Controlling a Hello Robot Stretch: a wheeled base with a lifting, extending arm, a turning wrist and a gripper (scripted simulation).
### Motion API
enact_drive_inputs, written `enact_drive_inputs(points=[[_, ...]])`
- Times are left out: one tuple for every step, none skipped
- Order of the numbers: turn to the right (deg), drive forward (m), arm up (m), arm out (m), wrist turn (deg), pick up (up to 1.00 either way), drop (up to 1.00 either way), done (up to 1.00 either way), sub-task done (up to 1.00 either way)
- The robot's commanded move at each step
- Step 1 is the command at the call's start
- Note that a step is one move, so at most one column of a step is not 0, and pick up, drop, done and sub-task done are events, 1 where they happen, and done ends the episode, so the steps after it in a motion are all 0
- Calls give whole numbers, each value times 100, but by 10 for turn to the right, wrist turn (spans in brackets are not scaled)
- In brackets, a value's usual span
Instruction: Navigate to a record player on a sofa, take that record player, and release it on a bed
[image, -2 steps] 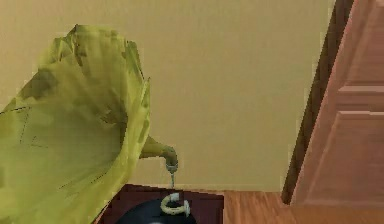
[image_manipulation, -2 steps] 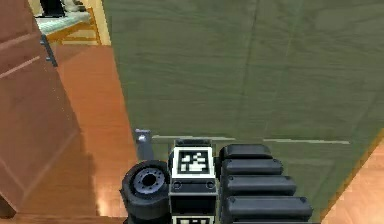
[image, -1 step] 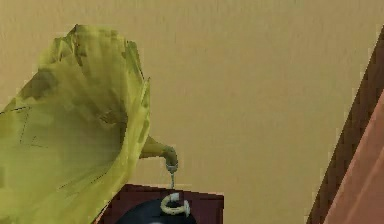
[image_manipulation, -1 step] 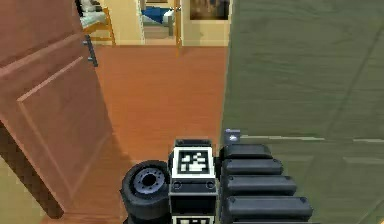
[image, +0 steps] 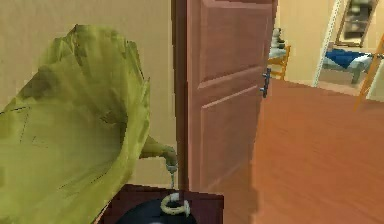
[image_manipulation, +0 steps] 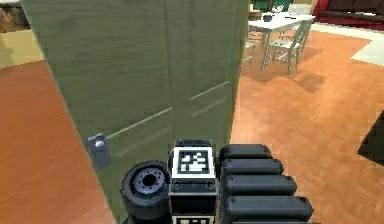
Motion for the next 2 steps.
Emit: enact_drive_inputs(points=[[360,0,0,0,0,0,0,0,0],[0,90,0,0,0,0,0,0,0]])
